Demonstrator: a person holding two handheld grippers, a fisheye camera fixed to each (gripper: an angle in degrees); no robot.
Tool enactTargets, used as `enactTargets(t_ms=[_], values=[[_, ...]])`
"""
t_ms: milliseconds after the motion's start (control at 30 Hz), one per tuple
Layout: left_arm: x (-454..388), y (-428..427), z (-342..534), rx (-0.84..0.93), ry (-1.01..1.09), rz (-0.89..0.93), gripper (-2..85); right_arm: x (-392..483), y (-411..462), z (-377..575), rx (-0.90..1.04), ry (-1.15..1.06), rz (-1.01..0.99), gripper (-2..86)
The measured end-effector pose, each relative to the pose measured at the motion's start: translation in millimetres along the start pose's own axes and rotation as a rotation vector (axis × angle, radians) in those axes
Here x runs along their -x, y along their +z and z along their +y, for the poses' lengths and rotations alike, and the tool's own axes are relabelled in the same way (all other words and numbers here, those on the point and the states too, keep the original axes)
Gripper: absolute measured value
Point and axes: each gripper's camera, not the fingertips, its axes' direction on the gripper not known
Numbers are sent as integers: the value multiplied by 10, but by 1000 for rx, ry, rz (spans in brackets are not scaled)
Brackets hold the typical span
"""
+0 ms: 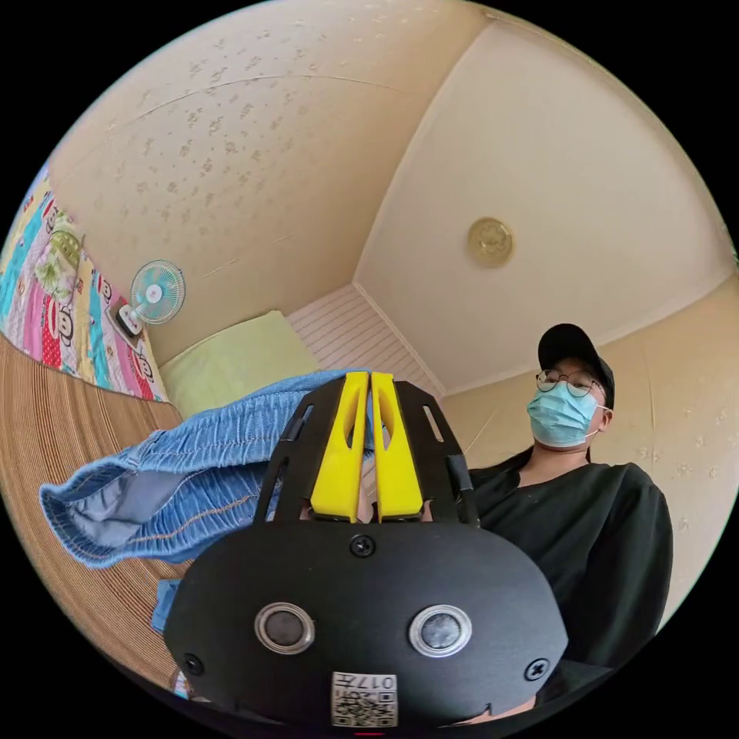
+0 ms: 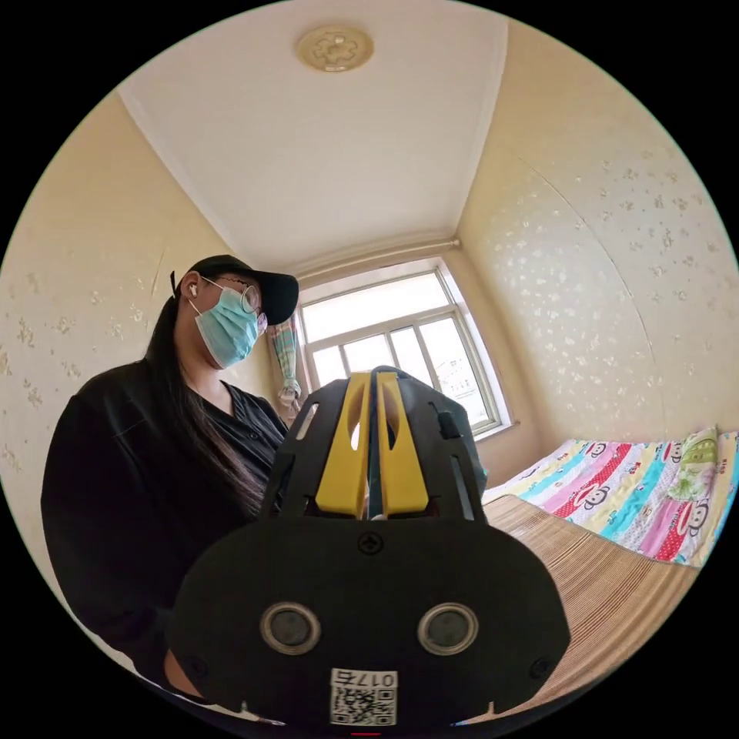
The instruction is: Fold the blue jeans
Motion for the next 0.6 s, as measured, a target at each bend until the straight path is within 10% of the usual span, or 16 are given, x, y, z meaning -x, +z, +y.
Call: enactTargets(t_ms=[267,600], values=[[-487,653,-157,161,84,27,-8,156,1036,614,530,-178,710,161],[-30,1136,796,250,-170,-5,-8,-479,2832,2003,689,-132,527,53]])
